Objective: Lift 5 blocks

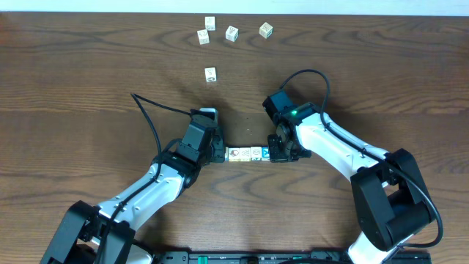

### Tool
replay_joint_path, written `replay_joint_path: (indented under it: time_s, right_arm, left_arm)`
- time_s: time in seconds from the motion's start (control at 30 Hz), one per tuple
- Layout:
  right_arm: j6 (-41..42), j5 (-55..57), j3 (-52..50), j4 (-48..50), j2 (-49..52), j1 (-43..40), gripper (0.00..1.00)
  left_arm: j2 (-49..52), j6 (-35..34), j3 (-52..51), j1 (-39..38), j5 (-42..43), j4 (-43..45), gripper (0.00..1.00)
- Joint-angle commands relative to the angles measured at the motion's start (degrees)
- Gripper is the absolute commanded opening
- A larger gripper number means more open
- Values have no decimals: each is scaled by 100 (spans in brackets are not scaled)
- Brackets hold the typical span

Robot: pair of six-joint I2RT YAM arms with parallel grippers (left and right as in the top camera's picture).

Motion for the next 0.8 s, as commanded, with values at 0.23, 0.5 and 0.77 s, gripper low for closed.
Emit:
replay_joint_path:
  time_s: [0.23,0.5,0.77]
  right_arm:
    - [22,13,61,13,-4,-39,1]
    - [22,13,61,13,-4,-39,1]
    - [22,15,61,11,-4,-39,1]
  left_arm:
    - [109,-52,-28,2,-28,157,7]
    - [374,-188,-28,2,0,153,7]
    - [380,-186,-28,2,125,155,7]
